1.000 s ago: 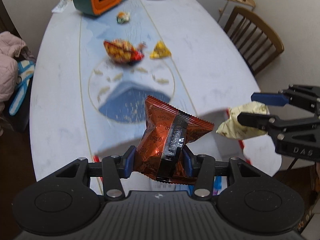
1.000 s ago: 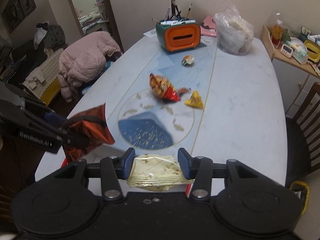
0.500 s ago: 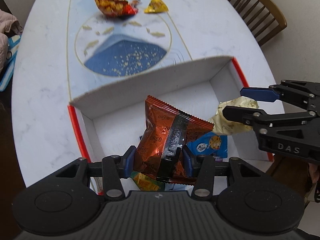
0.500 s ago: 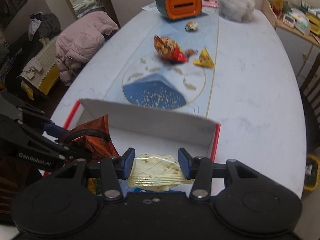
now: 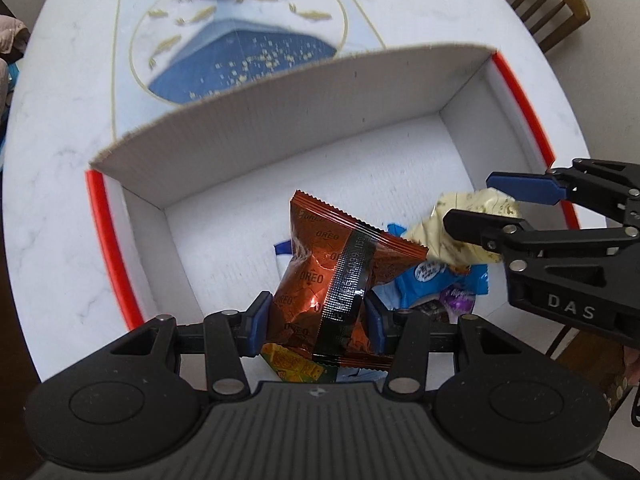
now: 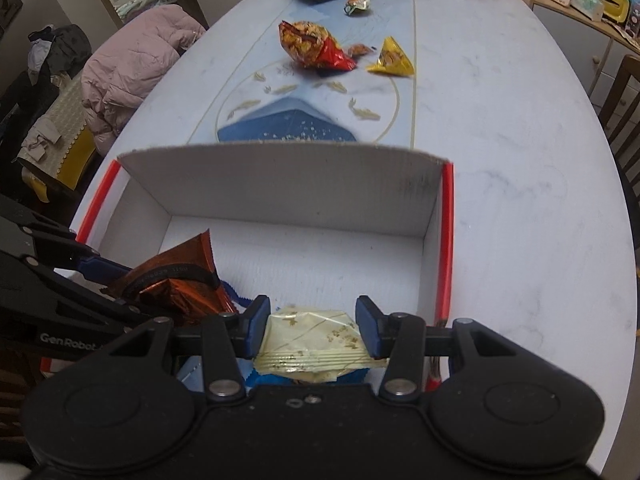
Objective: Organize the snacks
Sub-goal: 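Open both tools to drop the brown-red bag and cream packet into the box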
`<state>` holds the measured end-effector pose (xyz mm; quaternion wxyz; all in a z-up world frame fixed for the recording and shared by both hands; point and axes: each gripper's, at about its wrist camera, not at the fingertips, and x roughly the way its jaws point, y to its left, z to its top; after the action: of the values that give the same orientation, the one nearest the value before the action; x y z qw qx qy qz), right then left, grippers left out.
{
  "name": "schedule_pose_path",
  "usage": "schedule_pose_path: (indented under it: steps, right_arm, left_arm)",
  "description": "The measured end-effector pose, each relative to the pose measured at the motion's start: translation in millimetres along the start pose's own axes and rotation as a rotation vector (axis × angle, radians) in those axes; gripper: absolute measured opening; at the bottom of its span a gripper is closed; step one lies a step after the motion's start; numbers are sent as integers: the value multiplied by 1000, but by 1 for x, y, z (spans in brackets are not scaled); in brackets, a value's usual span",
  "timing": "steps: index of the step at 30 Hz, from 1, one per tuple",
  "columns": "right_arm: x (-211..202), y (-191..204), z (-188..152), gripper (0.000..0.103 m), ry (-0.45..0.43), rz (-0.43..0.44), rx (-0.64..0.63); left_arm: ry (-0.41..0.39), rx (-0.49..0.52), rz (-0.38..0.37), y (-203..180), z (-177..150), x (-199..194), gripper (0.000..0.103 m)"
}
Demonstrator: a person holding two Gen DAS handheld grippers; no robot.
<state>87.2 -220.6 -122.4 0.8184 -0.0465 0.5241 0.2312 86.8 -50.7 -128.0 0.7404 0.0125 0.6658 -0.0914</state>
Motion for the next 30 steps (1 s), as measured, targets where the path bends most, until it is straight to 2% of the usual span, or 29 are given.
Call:
schedule_pose_path:
  steps: [14, 16, 17, 18, 19, 23, 27, 30]
  right_arm:
    - [2, 5, -8, 50, 10, -13, 7]
    - [0, 6, -8, 56, 7, -13, 10]
    - [0, 5, -8, 59, 2, -15, 11]
    - [-2, 6, -9, 66, -6, -15, 12]
    - [-3, 6, -9, 69, -13, -13, 10]
    - [-8, 9, -7, 70, -25, -6, 4]
    - [-20, 14, -5, 78, -52, -1, -14]
    - [-30, 18, -2, 80, -73, 6, -24]
  left_arm:
    - [6, -18, -30, 13, -6, 8, 48]
    - [-2, -21, -30, 16, -8, 5, 51]
    - [-7, -24, -33, 17, -8, 4, 57]
    - [-14, -27, -39, 19, -9, 2, 60]
    - [-23, -29, -44, 20, -9, -1, 60]
    - [-50, -30, -54, 23, -10, -12, 63]
    - [-88, -27, -72, 26, -12, -26, 64]
    - [-119, -17, -68, 26, -14, -38, 68]
